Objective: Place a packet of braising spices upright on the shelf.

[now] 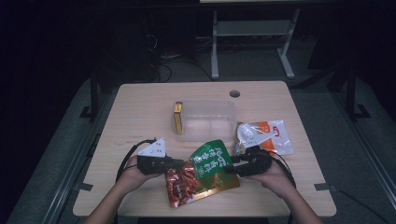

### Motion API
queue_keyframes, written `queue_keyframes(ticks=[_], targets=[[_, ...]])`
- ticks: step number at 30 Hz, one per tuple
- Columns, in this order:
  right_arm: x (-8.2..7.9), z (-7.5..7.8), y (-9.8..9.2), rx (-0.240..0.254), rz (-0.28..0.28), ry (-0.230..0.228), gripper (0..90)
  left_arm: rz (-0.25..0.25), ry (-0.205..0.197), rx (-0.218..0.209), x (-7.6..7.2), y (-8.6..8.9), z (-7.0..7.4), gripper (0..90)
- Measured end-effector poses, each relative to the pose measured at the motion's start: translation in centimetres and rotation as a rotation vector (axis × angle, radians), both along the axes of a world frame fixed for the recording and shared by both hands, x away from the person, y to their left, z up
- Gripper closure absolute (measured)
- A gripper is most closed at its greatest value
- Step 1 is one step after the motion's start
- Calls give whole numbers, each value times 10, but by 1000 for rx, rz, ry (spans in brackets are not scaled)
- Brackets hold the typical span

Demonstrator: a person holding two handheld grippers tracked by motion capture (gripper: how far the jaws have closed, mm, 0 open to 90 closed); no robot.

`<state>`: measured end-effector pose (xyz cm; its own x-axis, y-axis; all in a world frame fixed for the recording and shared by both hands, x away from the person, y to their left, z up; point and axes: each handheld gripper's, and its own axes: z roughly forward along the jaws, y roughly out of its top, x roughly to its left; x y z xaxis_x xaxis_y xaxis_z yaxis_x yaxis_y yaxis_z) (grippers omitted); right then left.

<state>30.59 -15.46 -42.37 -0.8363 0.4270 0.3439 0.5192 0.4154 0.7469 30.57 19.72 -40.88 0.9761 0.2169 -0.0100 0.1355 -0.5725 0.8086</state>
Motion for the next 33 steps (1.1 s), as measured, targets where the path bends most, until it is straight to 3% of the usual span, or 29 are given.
queue_keyframes(ticks=[6, 15, 23, 33], targets=[[14, -1, 11, -3, 42, 3, 612, 4, -8, -35, 3, 9, 6, 895], [35, 8, 21, 43, 76, 1, 770, 28, -27, -61, 5, 21, 12, 895], [35, 5, 22, 55, 111, -3, 824, 18, -29, -73, 5, 21, 12, 895], [30, 10, 21, 36, 157, -33, 898, 13, -18, -87, 8, 21, 8, 889]])
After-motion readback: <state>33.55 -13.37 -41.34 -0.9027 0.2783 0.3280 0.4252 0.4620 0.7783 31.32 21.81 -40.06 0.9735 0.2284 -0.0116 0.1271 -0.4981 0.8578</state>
